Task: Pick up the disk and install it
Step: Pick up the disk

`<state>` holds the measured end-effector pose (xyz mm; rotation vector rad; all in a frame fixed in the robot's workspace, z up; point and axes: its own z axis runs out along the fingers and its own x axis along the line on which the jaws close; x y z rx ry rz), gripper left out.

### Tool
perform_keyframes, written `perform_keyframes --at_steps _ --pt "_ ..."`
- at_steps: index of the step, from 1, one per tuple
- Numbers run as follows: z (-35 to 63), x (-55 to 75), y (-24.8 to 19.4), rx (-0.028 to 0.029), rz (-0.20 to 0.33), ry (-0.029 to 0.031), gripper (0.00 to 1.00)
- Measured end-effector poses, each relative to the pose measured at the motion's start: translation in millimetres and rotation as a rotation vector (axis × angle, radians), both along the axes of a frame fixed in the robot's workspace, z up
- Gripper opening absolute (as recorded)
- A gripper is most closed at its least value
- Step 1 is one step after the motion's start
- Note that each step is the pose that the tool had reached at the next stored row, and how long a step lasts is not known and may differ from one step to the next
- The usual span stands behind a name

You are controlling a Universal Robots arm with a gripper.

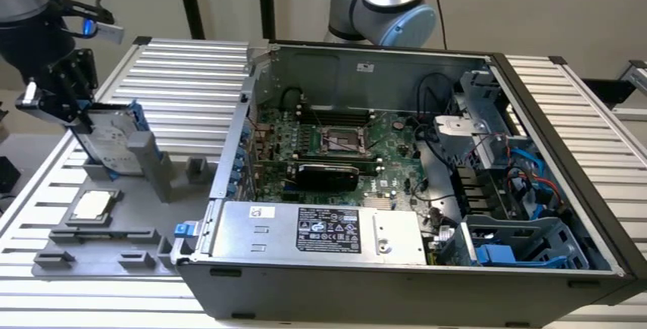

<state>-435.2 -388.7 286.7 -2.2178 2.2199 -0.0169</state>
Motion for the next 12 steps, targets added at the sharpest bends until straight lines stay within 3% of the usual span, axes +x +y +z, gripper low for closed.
perform_keyframes --at_steps 4,12 --pt "0.0 0.0 -2.2 -0.0001 -0.002 0.0000 0.00" --pt "0.0 0.0 -2.5 0.0000 -0.002 0.0000 0.00"
